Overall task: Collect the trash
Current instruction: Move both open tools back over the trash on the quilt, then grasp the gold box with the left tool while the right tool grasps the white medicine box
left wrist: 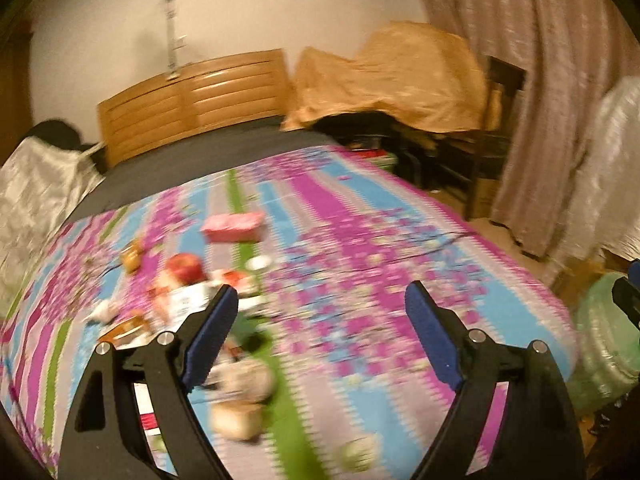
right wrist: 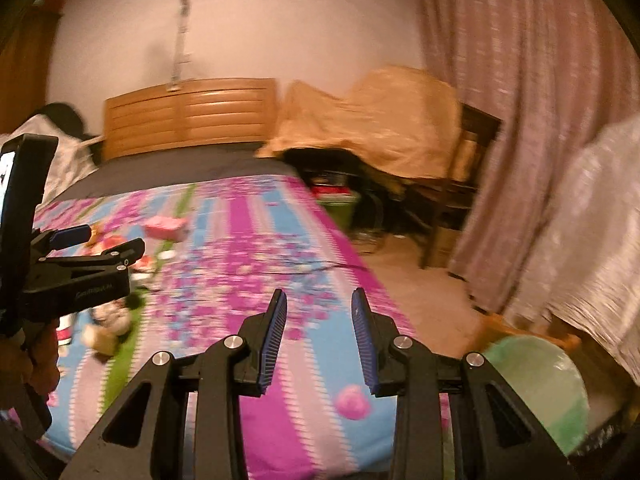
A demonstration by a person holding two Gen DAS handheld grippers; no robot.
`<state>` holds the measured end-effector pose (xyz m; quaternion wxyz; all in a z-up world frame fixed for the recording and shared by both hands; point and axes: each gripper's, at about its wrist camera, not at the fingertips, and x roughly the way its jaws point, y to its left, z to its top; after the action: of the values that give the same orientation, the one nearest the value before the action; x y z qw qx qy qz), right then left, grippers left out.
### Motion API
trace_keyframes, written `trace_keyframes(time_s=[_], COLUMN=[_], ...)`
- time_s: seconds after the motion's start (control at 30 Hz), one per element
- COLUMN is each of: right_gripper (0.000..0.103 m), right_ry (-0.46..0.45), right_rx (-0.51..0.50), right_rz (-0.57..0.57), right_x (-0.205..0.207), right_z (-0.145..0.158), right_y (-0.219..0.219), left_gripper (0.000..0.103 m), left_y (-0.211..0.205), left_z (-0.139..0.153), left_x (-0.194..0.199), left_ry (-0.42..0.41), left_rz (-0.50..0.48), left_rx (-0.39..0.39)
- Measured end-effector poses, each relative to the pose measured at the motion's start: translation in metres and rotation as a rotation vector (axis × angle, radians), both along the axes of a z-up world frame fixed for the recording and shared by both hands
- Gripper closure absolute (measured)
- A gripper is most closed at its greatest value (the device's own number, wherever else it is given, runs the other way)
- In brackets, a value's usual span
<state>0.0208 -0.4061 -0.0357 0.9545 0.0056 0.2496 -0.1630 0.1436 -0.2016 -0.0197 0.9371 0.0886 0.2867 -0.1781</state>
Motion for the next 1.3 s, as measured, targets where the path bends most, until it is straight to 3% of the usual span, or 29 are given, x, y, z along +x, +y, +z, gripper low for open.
trace_keyframes(time_s=[0.13, 0.23, 0.3, 0.4, 0.53, 0.73, 1.0, 1.17, 1.3], right_gripper=[0.067, 0.066, 0.058, 0.041, 0.032, 0.027, 0.015, 0.015, 0.016], right_ry=[0.018, 0.040, 0.058, 0.082, 0.152, 0.282, 0.334, 0.361, 0.383], right_rx=[-0.006, 0.016, 0.042, 0.091, 0.157, 0.198, 0.220, 0.238, 0.223], right_rz=[0.153, 0.290, 0.391, 0.541, 0.686, 0.660, 0.603, 0.557, 0.544], right_x=[0.033, 0.055, 0.068, 0.087, 0.123, 0.181, 0.210, 0.237, 0.249], right_z=[0.000, -0.002, -0.004, -0.011, -0.034, -0.087, -0.120, -0.136, -0.144], right_y=[0.056, 0.100, 0.130, 0.176, 0.243, 0.301, 0.309, 0.312, 0.320], left_gripper=[0.021, 0.021, 0.021, 0.021, 0.021, 0.026, 0.037, 0.039, 0.042], left_y=[0.074, 0.134, 0.164, 0.213, 0.245, 0.252, 0.253, 0.250, 0.249], left_z=[-0.007, -0.018, -0.026, -0.047, -0.073, -0.103, -0.138, -0.146, -0.151], left_x=[0.022, 0.040, 0.051, 0.073, 0.101, 0.137, 0.169, 0.175, 0.184], left_ry=[0.034, 0.051, 0.070, 0.094, 0.133, 0.133, 0.176, 0.175, 0.205], left_rz=[0.041, 0.012, -0.017, -0.122, -0.251, -0.443, -0.612, -0.674, -0.640], left_rx=[-0.010, 0.020, 0.043, 0.143, 0.252, 0.322, 0.378, 0.380, 0.322])
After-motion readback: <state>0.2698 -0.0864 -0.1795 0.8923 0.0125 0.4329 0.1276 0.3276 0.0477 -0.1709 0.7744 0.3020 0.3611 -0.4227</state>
